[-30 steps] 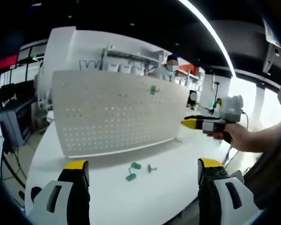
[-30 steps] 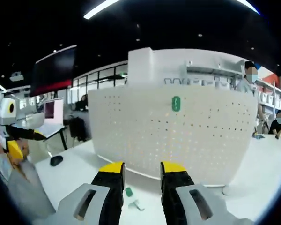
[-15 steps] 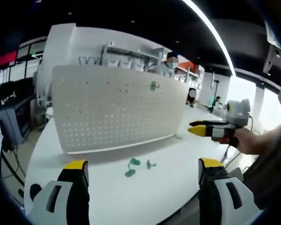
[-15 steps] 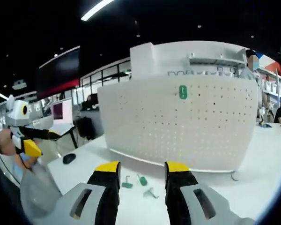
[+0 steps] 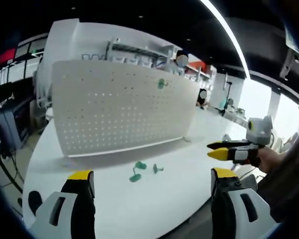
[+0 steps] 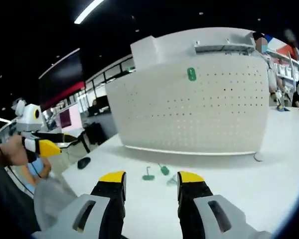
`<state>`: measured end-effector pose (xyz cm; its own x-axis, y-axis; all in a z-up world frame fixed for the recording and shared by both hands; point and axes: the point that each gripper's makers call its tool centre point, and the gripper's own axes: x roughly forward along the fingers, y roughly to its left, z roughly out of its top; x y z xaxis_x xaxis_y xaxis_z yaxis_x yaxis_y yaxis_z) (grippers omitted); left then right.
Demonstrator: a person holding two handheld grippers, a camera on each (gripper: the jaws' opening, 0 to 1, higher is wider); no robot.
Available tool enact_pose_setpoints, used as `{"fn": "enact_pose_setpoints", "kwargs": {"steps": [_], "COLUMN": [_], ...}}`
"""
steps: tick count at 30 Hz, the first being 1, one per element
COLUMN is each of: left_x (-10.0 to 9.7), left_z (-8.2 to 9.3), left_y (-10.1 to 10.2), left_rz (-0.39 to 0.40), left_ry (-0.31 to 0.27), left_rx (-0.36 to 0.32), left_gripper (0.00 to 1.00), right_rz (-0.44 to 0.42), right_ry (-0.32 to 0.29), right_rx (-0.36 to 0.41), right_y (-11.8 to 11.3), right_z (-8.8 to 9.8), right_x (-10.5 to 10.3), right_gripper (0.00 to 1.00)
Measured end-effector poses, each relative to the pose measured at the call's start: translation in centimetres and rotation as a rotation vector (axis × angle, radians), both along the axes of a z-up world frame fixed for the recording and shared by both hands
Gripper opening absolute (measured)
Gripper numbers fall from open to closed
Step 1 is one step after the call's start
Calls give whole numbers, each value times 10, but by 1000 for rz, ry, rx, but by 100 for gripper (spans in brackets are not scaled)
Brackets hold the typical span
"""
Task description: Insert the hook assembly into the mounting plate slot until the hook locks in place.
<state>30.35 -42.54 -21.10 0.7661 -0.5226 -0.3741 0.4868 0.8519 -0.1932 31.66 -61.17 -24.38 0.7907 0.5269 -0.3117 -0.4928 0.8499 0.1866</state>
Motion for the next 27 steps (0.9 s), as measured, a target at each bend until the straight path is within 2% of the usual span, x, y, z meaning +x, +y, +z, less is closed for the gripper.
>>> {"fn": "enact_pose_setpoints", "kwargs": {"steps": [4,14,19,27], "left_x": [1,-2,-1,-6], "left_z": [-3,-11,-9,-19], "left_y": [-1,2,10,19], "left_rz": [-8,-1,28,62], "left_ry": [7,30,25,47], "left_rx": [2,3,-4,-11], "left_gripper": [99,100,100,100], "right_rz": [-4,69,111,170], "right_ry": [27,29,49,50], "right_rx": [42,-63,-83,-126], "right_y": [-1,6,17,29], "right_z": [-3,-18,-25,-29], "right_x": [-7,-20,-18,-9], "right_gripper": [41,40,39,37]}}
